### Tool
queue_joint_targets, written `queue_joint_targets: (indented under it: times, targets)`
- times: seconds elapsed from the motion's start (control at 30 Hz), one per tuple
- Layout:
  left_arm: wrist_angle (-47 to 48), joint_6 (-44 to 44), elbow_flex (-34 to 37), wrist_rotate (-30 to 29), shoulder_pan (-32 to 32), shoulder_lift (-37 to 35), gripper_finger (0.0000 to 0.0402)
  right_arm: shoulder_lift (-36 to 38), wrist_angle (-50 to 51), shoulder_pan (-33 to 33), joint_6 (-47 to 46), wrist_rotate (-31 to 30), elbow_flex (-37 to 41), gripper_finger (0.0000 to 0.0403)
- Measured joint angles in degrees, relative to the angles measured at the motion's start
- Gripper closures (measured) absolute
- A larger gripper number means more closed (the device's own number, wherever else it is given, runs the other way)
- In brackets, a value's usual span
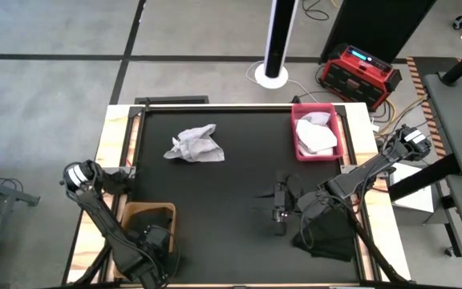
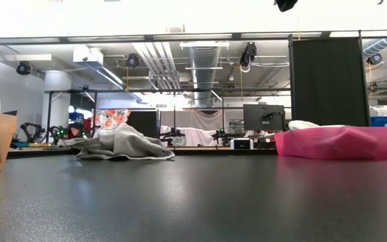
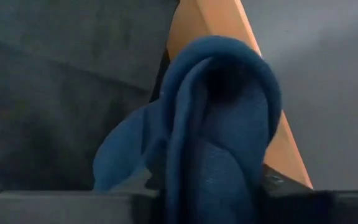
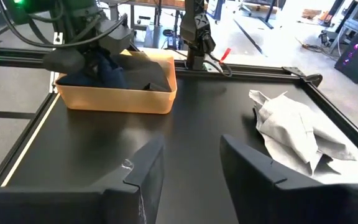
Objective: Sort towels by color in basket
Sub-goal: Put the dark blue kitchen towel into the orange bin
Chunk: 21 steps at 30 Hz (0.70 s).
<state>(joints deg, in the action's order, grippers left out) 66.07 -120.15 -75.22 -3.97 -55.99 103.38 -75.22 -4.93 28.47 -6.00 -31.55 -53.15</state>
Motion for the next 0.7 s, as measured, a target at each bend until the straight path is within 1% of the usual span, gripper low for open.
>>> queue_joint_targets:
  times: [0.2, 0.3, 0.37, 0.47, 0.57, 0.63, 0.7]
  targets:
    - [4.2, 3.8, -4.1, 0.0, 0.0, 0.0, 0.0215, 0.0, 0.0, 0.0, 0.0, 0.0, 0.0, 0.0241]
    - [8.2, 5.2, -7.7, 0.0, -0.1, 0.0, 0.0188, 0.0, 0.0, 0.0, 0.0, 0.0, 0.0, 0.0239]
    - [11.2, 6.1, -10.4, 0.0, -0.1, -0.1, 0.0177, 0.0, 0.0, 0.0, 0.0, 0.0, 0.0, 0.0239]
    - [16.3, 7.2, -14.2, 0.0, -0.1, -0.1, 0.0172, 0.0, 0.0, 0.0, 0.0, 0.0, 0.0, 0.0243]
    - [21.4, 7.5, -16.6, -0.1, -0.2, -0.1, 0.0179, 0.0, 0.1, 0.0, 0.0, 0.0, 0.0, 0.0248]
    - [21.5, 8.9, -17.1, -0.6, -0.2, -0.2, 0.0196, 0.0, 0.2, 0.0, 0.0, 0.0, 0.0, 0.0250]
    - [19.8, 11.3, -17.0, -1.1, -0.2, -0.2, 0.0227, 0.0, 0.4, 0.0, 0.0, 0.0, 0.0, 0.0252]
